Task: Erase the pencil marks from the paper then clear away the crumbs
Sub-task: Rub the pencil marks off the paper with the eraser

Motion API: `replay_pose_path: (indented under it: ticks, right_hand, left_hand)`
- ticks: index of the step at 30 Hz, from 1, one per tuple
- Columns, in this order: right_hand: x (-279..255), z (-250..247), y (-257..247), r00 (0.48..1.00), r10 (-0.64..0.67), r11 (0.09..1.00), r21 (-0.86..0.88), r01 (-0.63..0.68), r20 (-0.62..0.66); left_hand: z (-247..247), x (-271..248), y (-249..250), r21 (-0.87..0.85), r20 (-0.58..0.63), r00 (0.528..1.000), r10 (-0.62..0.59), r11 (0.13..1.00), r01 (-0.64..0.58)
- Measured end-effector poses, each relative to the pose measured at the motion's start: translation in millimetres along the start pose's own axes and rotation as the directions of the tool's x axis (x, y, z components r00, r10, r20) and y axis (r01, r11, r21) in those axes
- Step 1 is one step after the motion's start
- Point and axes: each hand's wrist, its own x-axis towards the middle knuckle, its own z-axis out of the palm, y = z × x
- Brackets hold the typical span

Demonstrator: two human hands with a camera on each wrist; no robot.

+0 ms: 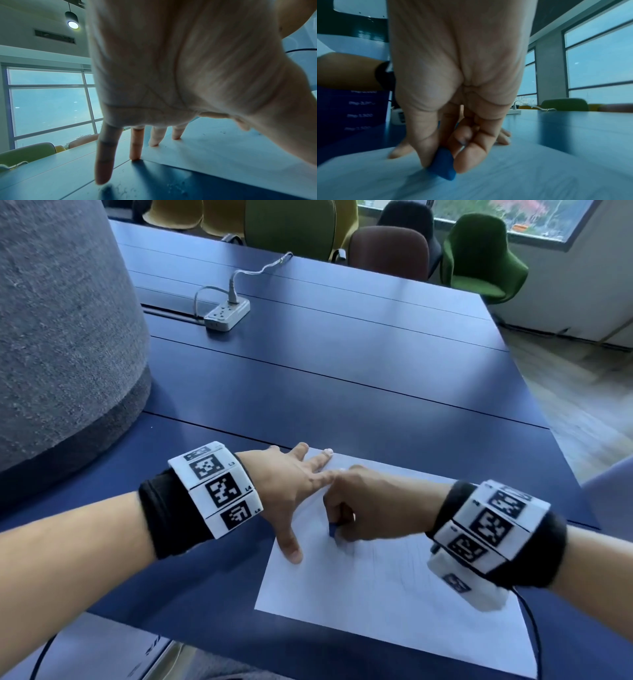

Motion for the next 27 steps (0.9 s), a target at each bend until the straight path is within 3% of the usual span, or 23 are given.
replay_pose_path:
  ticks: [4, 9, 14, 16, 19, 25, 27]
  right_hand:
    - [1.9, 0.3, 7.2, 0.995, 0.043, 0.999, -0.011, -0.044, -0.091]
    - [-14.3, 11.2, -10.9, 0.995, -0.060, 0.997, 0.042, 0.057, 0.075]
    - [-5.4, -0.8, 22.9, 0.985, 0.077, 0.997, 0.020, -0.075, -0.152]
    - [-12.9, 8.2, 15.8, 0.989, 0.064, 0.998, 0.021, -0.062, -0.135]
    - [-21.8, 12.5, -3.8, 1.000, -0.003, 0.999, 0.033, 0.002, 0.013]
    - [-6.8, -2.0, 18.7, 0.980, 0.107, 0.994, -0.015, -0.111, -0.165]
    - [-14.5, 6.0, 8.1, 0.993, 0.072, 0.997, -0.001, -0.072, -0.097]
  left_hand:
    - [-0.1, -0.7, -1.1, -0.015, -0.012, 1.000, 0.008, 1.000, -0.008]
    - [-2.3, 0.4, 1.5, 0.013, 0.007, 1.000, -0.014, 1.000, 0.014]
    - [-2.0, -1.2, 1.7, 0.003, -0.001, 1.000, -0.004, 1.000, 0.004]
    - [-1.1, -0.1, 2.0, 0.008, 0.002, 1.000, -0.005, 1.000, 0.005]
    - [0.1, 0.1, 1.0, 0.017, 0.005, 1.000, -0.016, 1.000, 0.016]
    - [-1.4, -0.5, 1.6, 0.014, -0.009, 1.000, -0.006, 1.000, 0.006]
    - [0.3, 0.3, 0.8, 0.015, -0.005, 1.000, -0.014, 1.000, 0.015]
